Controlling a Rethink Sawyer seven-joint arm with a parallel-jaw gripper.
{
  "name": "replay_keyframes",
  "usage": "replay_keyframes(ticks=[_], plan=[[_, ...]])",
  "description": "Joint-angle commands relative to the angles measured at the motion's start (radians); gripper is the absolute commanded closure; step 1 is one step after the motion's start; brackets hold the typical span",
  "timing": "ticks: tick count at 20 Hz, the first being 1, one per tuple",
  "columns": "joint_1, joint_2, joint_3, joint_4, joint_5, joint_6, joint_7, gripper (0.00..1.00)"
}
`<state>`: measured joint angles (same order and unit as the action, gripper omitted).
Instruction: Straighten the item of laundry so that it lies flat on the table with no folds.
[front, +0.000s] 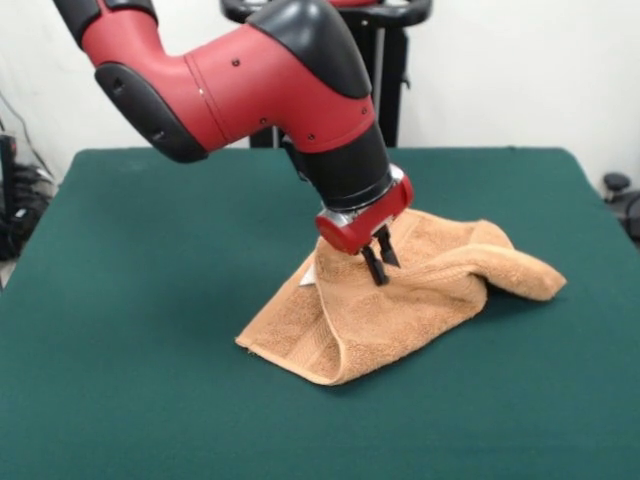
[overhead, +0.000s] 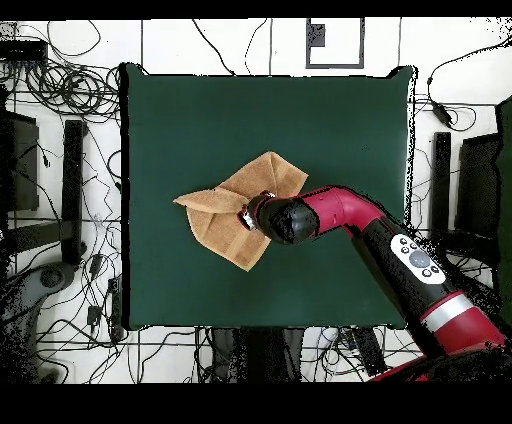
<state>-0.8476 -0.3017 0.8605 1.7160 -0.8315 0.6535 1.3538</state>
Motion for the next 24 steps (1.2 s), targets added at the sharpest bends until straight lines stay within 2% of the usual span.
replay_keyframes(ticks=[1, 9, 11, 14, 18, 24], plan=[[0.055, -0.015, 0.035, 0.038, -0.052, -0.024, -0.175, 1.0], [0.066, -0.009, 0.041, 0.024, -0.052, -0.021, -0.166, 1.0], [0.066, 0.002, 0.058, 0.024, -0.067, -0.071, -0.156, 1.0], [0.081, 0.004, 0.073, 0.015, -0.088, -0.152, -0.097, 1.0], [0.144, -0.034, 0.049, -0.007, -0.118, -0.223, 0.016, 1.0], [0.209, -0.077, -0.003, -0.03, -0.115, -0.273, 0.109, 1.0]])
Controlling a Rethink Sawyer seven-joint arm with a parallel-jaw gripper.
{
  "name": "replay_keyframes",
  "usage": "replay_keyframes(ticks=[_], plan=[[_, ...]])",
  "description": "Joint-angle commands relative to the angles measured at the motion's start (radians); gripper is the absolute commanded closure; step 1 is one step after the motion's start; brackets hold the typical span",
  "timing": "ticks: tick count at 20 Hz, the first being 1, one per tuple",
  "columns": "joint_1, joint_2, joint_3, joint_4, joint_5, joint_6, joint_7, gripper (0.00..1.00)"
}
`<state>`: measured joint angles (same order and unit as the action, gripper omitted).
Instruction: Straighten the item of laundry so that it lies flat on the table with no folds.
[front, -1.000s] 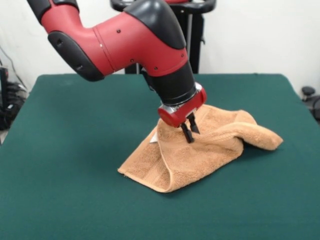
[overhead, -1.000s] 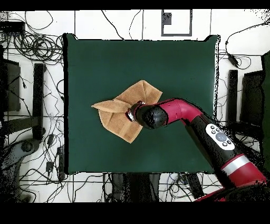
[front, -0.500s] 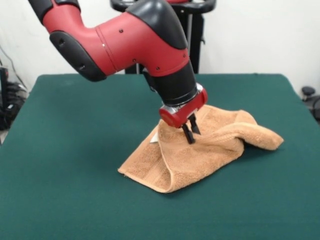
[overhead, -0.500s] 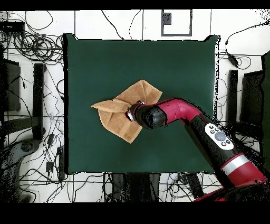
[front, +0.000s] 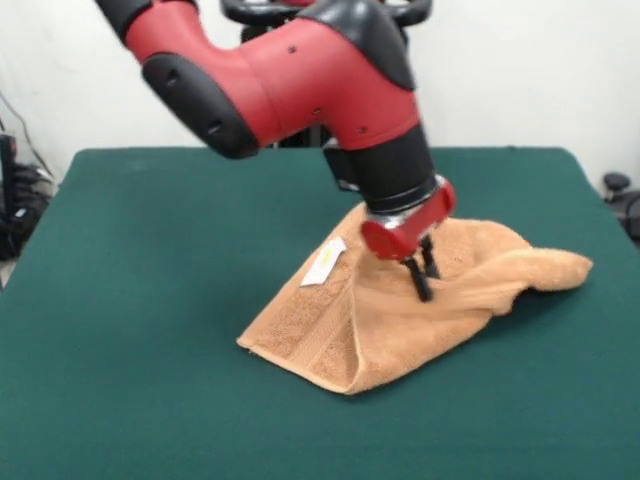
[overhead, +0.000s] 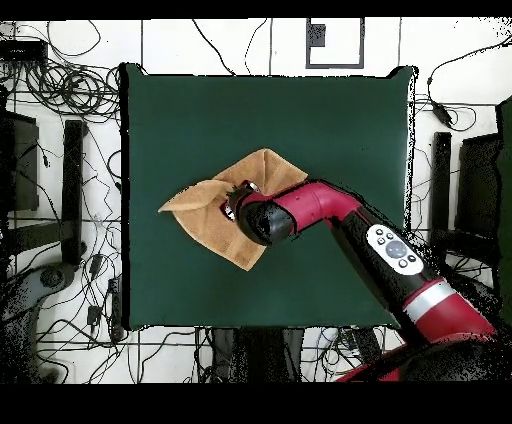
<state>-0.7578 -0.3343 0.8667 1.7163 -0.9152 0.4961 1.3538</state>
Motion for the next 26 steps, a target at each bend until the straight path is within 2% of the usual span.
replay_keyframes(ticks=[1, 5, 9, 20, 23, 25, 26], plan=[[0.131, -0.049, -0.021, -0.038, -0.028, -0.122, 0.12, 1.0], [0.186, -0.07, -0.073, -0.066, -0.013, -0.147, 0.167, 1.0], [0.23, -0.071, -0.1, -0.1, 0.006, -0.144, 0.165, 1.0], [0.251, -0.072, -0.151, -0.116, 0.013, -0.165, 0.151, 1.0], [0.263, -0.075, -0.167, -0.123, 0.007, -0.191, 0.167, 1.0], [0.275, -0.075, -0.191, -0.127, 0.042, -0.199, 0.225, 1.0], [0.281, -0.076, -0.203, -0.129, 0.059, -0.203, 0.254, 0.0]])
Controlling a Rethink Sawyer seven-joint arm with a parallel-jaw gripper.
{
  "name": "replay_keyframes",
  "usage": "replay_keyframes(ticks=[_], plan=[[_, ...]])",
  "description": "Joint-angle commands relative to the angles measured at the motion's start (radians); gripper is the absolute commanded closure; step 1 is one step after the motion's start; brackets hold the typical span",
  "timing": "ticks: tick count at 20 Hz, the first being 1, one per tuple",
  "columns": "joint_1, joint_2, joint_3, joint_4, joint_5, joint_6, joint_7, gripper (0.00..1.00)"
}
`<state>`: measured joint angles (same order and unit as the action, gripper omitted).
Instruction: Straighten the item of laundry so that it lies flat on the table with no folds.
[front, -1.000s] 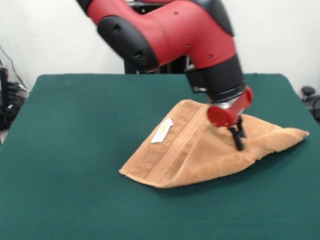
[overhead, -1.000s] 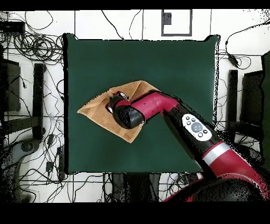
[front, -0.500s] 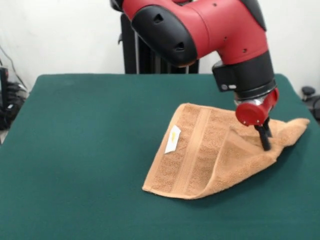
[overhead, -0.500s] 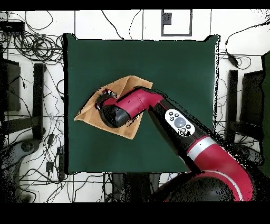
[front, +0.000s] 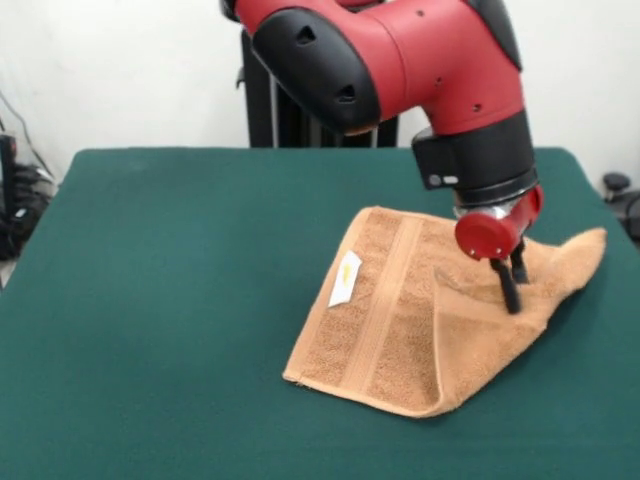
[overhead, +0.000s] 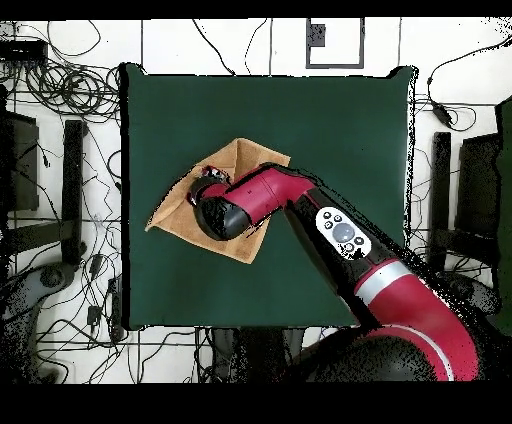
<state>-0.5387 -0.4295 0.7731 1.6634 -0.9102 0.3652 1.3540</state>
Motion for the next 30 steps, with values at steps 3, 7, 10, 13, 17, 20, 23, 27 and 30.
replay_keyframes(ticks=[3, 7, 10, 13, 17, 20, 23, 27, 30], plan=[[0.066, -0.021, -0.069, -0.058, 0.045, -0.11, 0.197, 0.0], [0.087, -0.069, -0.083, -0.032, 0.159, -0.222, 0.336, 0.0], [0.09, -0.103, -0.065, -0.027, 0.207, -0.216, 0.299, 0.0], [0.079, -0.127, -0.052, -0.005, 0.254, -0.179, 0.243, 0.0], [0.059, -0.177, -0.029, 0.039, 0.328, -0.15, 0.208, 0.0], [0.054, -0.188, -0.062, 0.055, 0.348, -0.067, 0.154, 0.0], [0.061, -0.166, -0.114, 0.043, 0.337, 0.008, 0.087, 0.0], [0.061, -0.164, -0.14, 0.04, 0.322, 0.072, 0.032, 0.0], [0.059, -0.167, -0.155, 0.041, 0.303, 0.116, 0.004, 0.0]])
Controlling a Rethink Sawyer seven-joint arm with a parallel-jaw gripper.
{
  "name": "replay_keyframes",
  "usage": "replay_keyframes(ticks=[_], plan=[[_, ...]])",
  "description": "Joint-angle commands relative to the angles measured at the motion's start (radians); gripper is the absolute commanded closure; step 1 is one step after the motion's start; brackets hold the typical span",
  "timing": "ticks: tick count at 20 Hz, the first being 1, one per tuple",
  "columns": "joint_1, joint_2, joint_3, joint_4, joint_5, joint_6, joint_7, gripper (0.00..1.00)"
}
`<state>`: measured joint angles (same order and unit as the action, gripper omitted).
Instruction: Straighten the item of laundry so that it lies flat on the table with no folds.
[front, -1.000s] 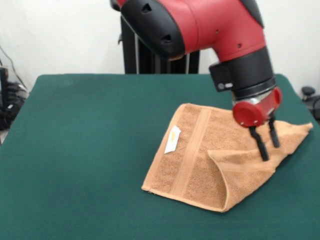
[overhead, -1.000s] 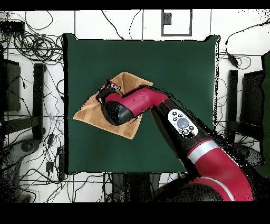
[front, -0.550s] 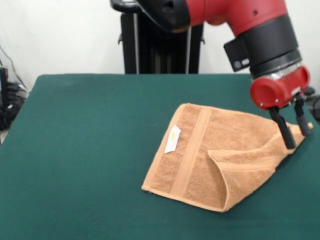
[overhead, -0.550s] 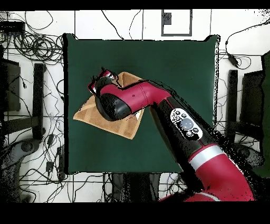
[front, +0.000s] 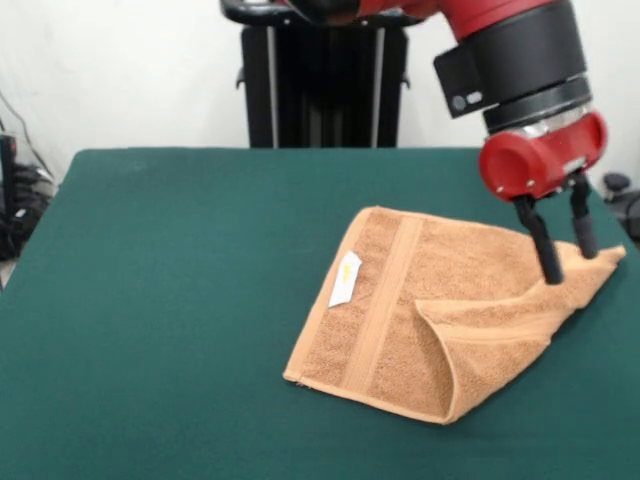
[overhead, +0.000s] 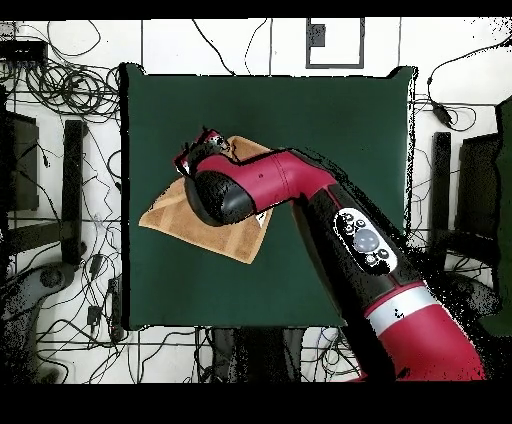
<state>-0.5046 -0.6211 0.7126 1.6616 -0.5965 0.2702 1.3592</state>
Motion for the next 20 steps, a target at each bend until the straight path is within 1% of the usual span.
replay_keyframes(ticks=[1, 8, 14, 20], plan=[[0.025, 0.022, -0.099, 0.044, -0.018, 0.225, -0.009, 0.0], [-0.008, 0.024, -0.098, 0.059, -0.044, 0.32, -0.081, 0.0], [-0.017, 0.032, -0.107, 0.045, -0.082, 0.336, -0.083, 0.0], [-0.033, 0.062, -0.118, 0.016, -0.128, 0.333, -0.094, 0.0]])
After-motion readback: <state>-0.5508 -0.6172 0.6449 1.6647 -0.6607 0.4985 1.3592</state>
